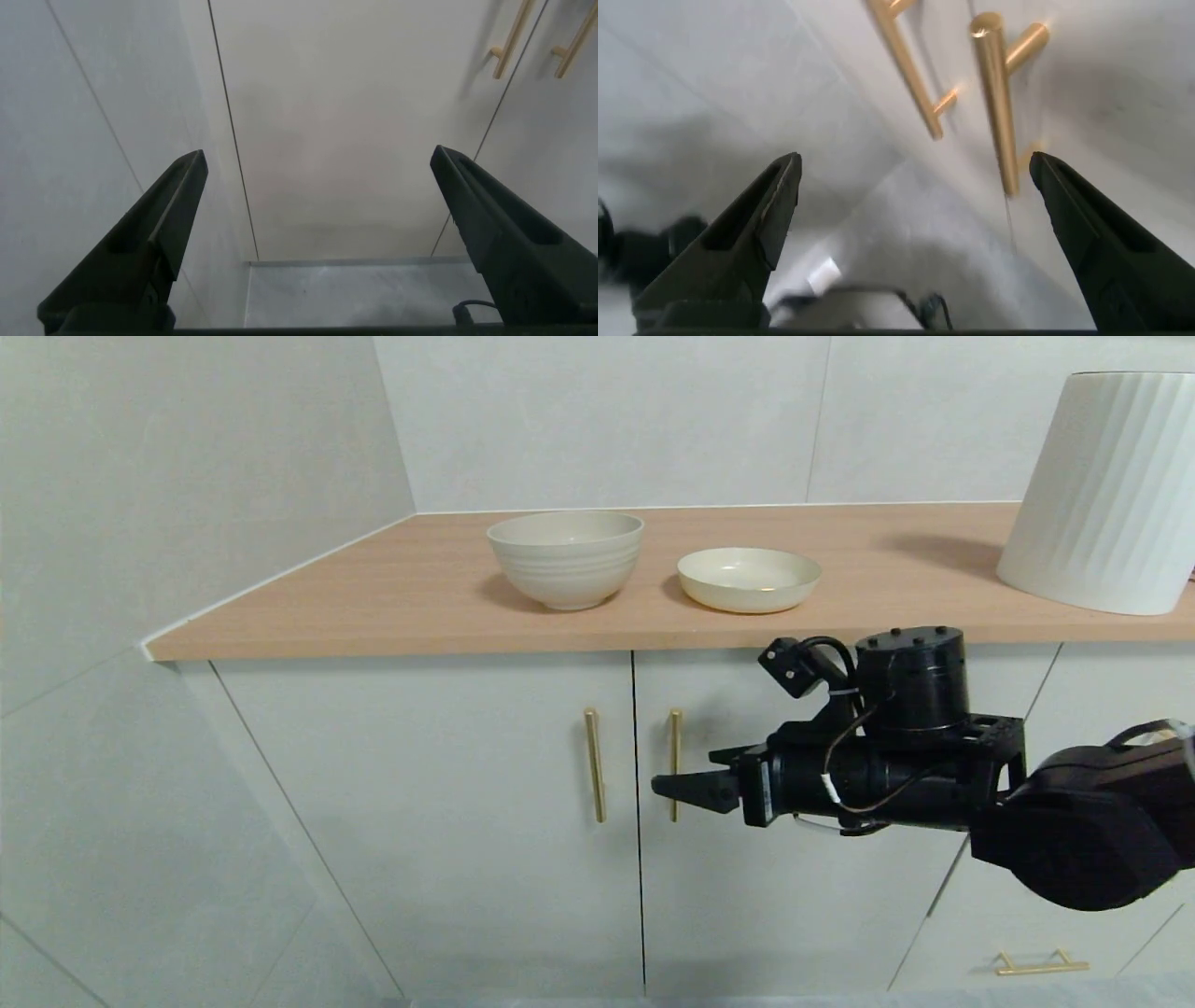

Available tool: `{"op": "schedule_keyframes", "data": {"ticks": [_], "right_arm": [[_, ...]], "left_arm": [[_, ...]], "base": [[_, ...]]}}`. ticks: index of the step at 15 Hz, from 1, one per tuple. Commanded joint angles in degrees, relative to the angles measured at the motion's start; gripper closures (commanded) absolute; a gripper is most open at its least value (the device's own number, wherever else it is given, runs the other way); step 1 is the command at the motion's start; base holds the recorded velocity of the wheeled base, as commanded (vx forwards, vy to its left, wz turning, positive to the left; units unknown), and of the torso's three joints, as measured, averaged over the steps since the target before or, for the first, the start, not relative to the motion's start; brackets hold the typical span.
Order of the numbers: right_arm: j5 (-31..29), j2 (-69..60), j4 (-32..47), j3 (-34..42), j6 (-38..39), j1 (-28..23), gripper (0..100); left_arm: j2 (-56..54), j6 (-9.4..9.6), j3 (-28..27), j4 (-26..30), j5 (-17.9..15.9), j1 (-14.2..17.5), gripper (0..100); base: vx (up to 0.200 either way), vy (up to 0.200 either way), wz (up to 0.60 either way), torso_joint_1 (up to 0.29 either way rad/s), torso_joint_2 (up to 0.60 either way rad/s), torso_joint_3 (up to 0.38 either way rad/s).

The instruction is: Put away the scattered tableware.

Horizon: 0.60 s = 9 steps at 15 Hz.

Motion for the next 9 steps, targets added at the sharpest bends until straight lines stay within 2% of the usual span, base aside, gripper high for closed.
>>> {"op": "schedule_keyframes", "data": {"ticks": [1, 6, 9], "right_arm": [[-0.1, 5.9, -3.5, 0.2, 1.7, 0.2, 0], [-0.9, 8.2, -8.5, 0.3, 3.8, 0.5, 0], [-1.6, 10.6, -14.2, 0.5, 6.1, 1.4, 0]], "left_arm": [[0.0, -0.01, 0.0, 0.0, 0.0, 0.0, 0], [0.0, -0.01, 0.0, 0.0, 0.0, 0.0, 0], [0.0, -0.01, 0.0, 0.0, 0.0, 0.0, 0]], "base": [[0.000, 0.000, 0.00, 0.000, 0.00, 0.000], [0.000, 0.000, 0.00, 0.000, 0.00, 0.000], [0.000, 0.000, 0.00, 0.000, 0.00, 0.000]]}}
